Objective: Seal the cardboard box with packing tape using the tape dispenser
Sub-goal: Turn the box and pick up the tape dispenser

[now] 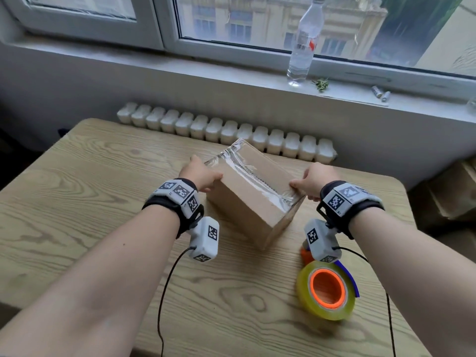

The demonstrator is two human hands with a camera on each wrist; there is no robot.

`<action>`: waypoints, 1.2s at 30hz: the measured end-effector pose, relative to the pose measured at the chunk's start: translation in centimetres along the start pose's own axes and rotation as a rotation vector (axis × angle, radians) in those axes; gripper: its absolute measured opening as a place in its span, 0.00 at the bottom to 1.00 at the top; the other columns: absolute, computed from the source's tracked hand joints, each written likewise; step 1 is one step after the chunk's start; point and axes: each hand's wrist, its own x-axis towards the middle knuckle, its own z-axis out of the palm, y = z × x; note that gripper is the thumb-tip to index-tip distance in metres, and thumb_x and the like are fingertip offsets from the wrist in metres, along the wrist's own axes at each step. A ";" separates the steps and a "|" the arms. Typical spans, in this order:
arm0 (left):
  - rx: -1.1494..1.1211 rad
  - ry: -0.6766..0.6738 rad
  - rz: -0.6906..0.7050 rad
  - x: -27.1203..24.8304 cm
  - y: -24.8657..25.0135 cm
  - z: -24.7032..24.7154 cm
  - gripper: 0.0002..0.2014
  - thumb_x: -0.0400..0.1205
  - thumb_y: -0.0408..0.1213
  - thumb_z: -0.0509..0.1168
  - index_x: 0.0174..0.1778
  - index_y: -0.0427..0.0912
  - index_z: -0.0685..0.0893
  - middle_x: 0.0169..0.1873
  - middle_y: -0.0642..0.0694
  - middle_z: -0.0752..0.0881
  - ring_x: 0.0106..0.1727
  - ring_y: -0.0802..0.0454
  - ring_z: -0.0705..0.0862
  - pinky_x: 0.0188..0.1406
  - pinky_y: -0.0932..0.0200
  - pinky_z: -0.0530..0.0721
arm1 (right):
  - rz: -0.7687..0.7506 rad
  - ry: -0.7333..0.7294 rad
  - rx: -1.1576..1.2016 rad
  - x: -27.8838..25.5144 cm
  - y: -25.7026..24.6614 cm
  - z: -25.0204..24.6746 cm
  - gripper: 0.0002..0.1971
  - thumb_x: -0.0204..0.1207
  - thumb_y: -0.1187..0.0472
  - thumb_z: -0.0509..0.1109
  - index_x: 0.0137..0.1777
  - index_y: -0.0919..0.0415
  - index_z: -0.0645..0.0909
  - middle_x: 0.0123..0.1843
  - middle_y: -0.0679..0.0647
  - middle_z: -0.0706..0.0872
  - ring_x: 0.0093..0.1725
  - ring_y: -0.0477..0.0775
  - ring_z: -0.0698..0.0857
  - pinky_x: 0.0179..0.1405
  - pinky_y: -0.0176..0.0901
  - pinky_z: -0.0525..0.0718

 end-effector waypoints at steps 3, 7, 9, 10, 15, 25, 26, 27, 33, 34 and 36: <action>0.042 -0.078 0.078 -0.6 0.3 0.8 0.24 0.72 0.36 0.75 0.61 0.34 0.79 0.56 0.39 0.87 0.53 0.43 0.88 0.50 0.47 0.90 | -0.052 -0.149 -0.017 -1.5 -0.8 0.3 0.20 0.74 0.43 0.70 0.30 0.59 0.82 0.30 0.52 0.85 0.31 0.50 0.84 0.34 0.42 0.82; 0.232 -0.200 0.189 -1.9 0.6 2.1 0.21 0.75 0.39 0.74 0.62 0.33 0.82 0.60 0.38 0.86 0.63 0.41 0.83 0.65 0.47 0.82 | -0.092 -0.300 0.123 -2.7 -1.7 2.0 0.20 0.77 0.49 0.70 0.26 0.59 0.81 0.26 0.52 0.84 0.26 0.48 0.81 0.35 0.43 0.84; 0.277 -0.215 0.235 -2.3 0.6 2.2 0.20 0.77 0.38 0.72 0.64 0.35 0.81 0.62 0.39 0.84 0.65 0.41 0.81 0.65 0.51 0.80 | -0.093 -0.260 0.147 -3.2 -1.5 2.5 0.21 0.77 0.49 0.69 0.25 0.59 0.81 0.28 0.52 0.85 0.29 0.51 0.83 0.42 0.47 0.86; 0.284 -0.219 0.248 -2.4 0.5 2.2 0.20 0.78 0.38 0.72 0.64 0.36 0.81 0.62 0.40 0.84 0.64 0.42 0.81 0.63 0.52 0.79 | -0.091 -0.253 0.162 -3.5 -1.2 2.5 0.20 0.78 0.50 0.68 0.26 0.58 0.82 0.28 0.52 0.85 0.30 0.51 0.83 0.44 0.48 0.86; 0.387 -0.026 0.383 -3.2 1.3 3.1 0.35 0.78 0.41 0.69 0.79 0.39 0.64 0.76 0.39 0.71 0.76 0.40 0.71 0.74 0.48 0.69 | -0.058 -0.194 0.201 -5.0 1.3 1.5 0.16 0.81 0.50 0.64 0.35 0.57 0.83 0.33 0.51 0.85 0.32 0.48 0.84 0.44 0.48 0.87; 0.595 -0.303 0.823 -9.5 6.7 13.7 0.21 0.82 0.39 0.64 0.72 0.43 0.76 0.74 0.45 0.75 0.74 0.47 0.74 0.70 0.54 0.72 | 0.170 -0.093 0.232 -9.1 11.5 2.4 0.08 0.79 0.59 0.67 0.45 0.62 0.84 0.35 0.54 0.85 0.36 0.52 0.84 0.40 0.46 0.88; 0.634 -0.330 0.819 -9.6 6.6 14.9 0.21 0.81 0.38 0.64 0.72 0.42 0.77 0.73 0.44 0.76 0.73 0.47 0.75 0.69 0.54 0.73 | 0.188 -0.102 0.233 -9.2 12.4 2.9 0.07 0.79 0.59 0.67 0.45 0.61 0.84 0.34 0.53 0.84 0.38 0.52 0.84 0.43 0.48 0.88; 0.674 -0.358 0.804 -9.6 6.4 16.0 0.21 0.81 0.38 0.64 0.72 0.42 0.77 0.72 0.43 0.77 0.73 0.46 0.75 0.69 0.54 0.73 | 0.203 -0.114 0.238 -9.3 13.2 3.3 0.07 0.78 0.59 0.67 0.46 0.61 0.84 0.33 0.52 0.84 0.39 0.53 0.84 0.46 0.49 0.88; 0.869 -0.452 0.636 -8.1 4.8 20.0 0.22 0.83 0.42 0.62 0.72 0.37 0.77 0.69 0.39 0.80 0.69 0.42 0.78 0.64 0.51 0.77 | 0.167 -0.212 0.212 -8.4 15.7 5.9 0.17 0.72 0.54 0.76 0.59 0.61 0.86 0.53 0.55 0.89 0.53 0.55 0.85 0.52 0.44 0.81; 0.889 -0.464 0.613 -7.8 4.6 20.3 0.22 0.83 0.44 0.61 0.71 0.37 0.77 0.68 0.39 0.80 0.69 0.41 0.78 0.64 0.50 0.77 | 0.158 -0.237 0.208 -8.0 15.8 6.4 0.21 0.70 0.53 0.77 0.62 0.60 0.84 0.58 0.56 0.88 0.58 0.55 0.85 0.56 0.45 0.81; 0.924 -0.484 0.583 -7.4 4.1 20.9 0.22 0.83 0.46 0.61 0.70 0.36 0.78 0.66 0.38 0.82 0.67 0.41 0.80 0.62 0.50 0.78 | 0.133 -0.289 0.190 -7.3 15.6 7.4 0.27 0.68 0.52 0.79 0.66 0.59 0.81 0.62 0.56 0.86 0.62 0.56 0.84 0.59 0.45 0.81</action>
